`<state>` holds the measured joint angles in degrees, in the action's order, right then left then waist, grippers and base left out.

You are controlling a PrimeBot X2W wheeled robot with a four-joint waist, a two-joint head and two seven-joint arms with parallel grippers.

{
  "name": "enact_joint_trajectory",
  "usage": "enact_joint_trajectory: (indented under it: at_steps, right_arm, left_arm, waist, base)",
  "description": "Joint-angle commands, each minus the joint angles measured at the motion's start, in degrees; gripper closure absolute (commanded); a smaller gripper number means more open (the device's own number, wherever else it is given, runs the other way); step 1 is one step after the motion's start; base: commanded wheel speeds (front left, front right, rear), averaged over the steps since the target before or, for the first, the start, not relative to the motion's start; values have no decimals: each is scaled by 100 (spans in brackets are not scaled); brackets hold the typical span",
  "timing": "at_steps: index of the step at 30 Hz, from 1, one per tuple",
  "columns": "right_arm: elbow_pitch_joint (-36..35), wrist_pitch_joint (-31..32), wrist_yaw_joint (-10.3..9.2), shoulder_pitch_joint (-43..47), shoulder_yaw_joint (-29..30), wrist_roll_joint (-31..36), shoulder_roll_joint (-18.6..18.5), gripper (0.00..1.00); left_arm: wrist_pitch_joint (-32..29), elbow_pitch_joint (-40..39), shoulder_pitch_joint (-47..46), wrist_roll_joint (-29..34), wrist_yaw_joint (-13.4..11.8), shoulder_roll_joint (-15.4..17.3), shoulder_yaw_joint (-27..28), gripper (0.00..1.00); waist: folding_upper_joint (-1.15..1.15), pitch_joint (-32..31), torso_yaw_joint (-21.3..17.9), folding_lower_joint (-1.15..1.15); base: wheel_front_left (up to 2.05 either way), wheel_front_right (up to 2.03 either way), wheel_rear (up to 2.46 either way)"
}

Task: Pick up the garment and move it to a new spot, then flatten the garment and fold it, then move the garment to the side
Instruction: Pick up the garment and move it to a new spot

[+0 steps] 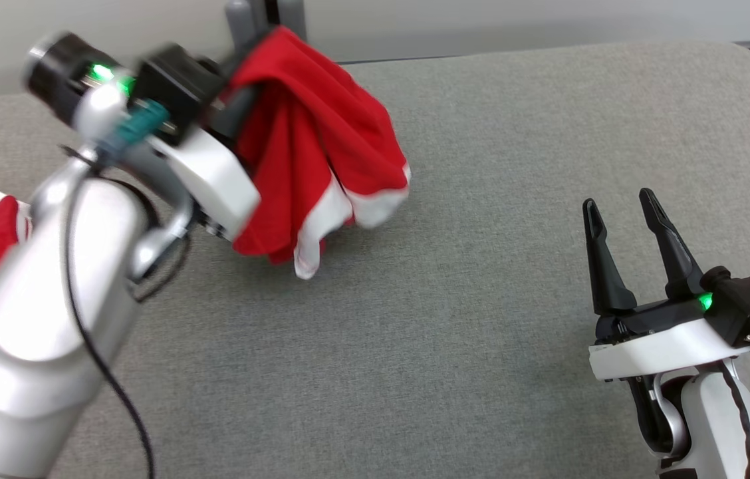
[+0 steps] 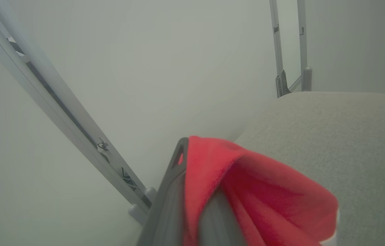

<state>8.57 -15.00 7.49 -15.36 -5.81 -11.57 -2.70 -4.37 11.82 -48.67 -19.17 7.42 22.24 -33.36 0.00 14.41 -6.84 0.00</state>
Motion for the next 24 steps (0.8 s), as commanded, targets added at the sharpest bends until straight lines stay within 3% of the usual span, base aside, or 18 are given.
enact_joint_trajectory:
  at_steps: [1,7,9,16,17,19,20,21,24]
  right_arm:
    - [-17,-32,1,-52,7,-22,-36,0]
    - [-14,-32,1,-116,-103,-62,-36,0]
    - [-20,-32,1,-145,-167,-92,-37,0]
    - [-22,-32,1,-162,-242,-91,-36,0]
    - [-28,-31,1,-151,-228,-86,-36,0]
    - [-16,-32,1,-108,-172,-59,-37,0]
    - [5,-32,1,-90,-161,-50,-35,0]
    - [25,-32,1,-76,-154,-48,-35,0]
    - [67,-32,1,-35,-143,-59,-36,0]
  left_arm:
    - [54,52,42,33,-12,-37,-66,100]
    - [687,698,-24,36,-1,-562,-730,100]
    - [1201,1447,-152,-140,2,-874,-1257,100]
    - [1767,2886,-400,-449,3,-1201,-1727,100]
    - [1809,3020,-435,-485,3,-1243,-1750,88]
    - [1873,3236,-525,-566,3,-1297,-1756,49]
    - [1899,3326,-546,-598,3,-1317,-1750,11]
    - [1909,3399,-569,-629,3,-1334,-1746,0]
    - [1945,3534,-577,-743,4,-1433,-1688,0]
  waist:
    - [0,76,-77,0]
    - [0,230,-263,0]
    - [0,329,-385,0]
    - [0,425,-493,0]
    - [0,427,-481,0]
    - [0,407,-422,0]
    - [0,383,-385,0]
    - [0,353,-348,0]
    - [0,220,-204,0]
  base:
    - [0,0,0]
    - [0,0,0]
    - [0,0,0]
    - [0,0,0]
    - [0,0,0]
    - [0,0,0]
    - [0,0,0]
    - [0,0,0]
    - [0,0,0]
